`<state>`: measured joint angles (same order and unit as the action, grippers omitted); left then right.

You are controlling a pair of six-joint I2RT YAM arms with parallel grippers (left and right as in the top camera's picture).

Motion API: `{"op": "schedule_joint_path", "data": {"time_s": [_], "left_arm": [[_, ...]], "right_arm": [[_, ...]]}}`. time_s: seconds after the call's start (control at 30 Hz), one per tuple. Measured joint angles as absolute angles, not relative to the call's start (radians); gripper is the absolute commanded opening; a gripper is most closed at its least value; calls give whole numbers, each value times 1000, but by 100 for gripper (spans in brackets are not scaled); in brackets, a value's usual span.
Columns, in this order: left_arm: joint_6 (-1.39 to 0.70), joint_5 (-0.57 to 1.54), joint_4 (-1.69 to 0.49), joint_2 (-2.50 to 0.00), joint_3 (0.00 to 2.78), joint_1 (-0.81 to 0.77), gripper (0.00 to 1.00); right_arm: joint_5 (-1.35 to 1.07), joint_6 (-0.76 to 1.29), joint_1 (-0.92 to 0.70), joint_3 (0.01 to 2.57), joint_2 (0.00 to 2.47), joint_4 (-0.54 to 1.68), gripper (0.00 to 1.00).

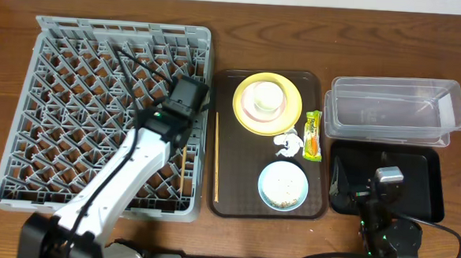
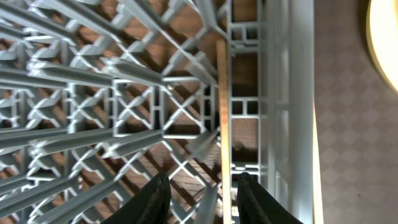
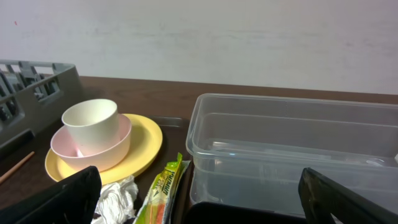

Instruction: Sort waste into correct bins and load items into the dishwasher

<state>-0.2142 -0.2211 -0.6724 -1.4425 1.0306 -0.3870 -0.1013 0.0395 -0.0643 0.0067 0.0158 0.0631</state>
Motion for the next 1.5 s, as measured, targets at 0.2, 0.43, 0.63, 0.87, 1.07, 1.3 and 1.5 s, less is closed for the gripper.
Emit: {"op": "schedule_joint_path", "data": {"time_s": [0.2, 0.43, 0.63, 0.87, 1.07, 1.3, 1.5], "left_arm": [[-247, -99, -691, -1261, 1031, -389, 36], [-409, 81, -777, -1143, 1031, -408, 36], [-479, 109, -775, -1188, 1010, -520, 36], [-566, -28, -770, -1330, 983, -664, 36], [-619, -117, -727, -1457, 982, -726, 36], [-648, -142, -706, -1549, 981, -742, 36], [-655, -146, -705, -1558, 981, -742, 36]], "right_arm": [[-101, 39, -64, 7, 16, 63, 99], [-101, 39, -64, 7, 16, 63, 99], [-101, 39, -64, 7, 16, 63, 99], [-101, 39, -64, 7, 16, 63, 99], [-101, 39, -64, 7, 16, 63, 99], [-101, 39, -64, 7, 16, 63, 99], [-101, 39, -64, 7, 16, 63, 99]]}}
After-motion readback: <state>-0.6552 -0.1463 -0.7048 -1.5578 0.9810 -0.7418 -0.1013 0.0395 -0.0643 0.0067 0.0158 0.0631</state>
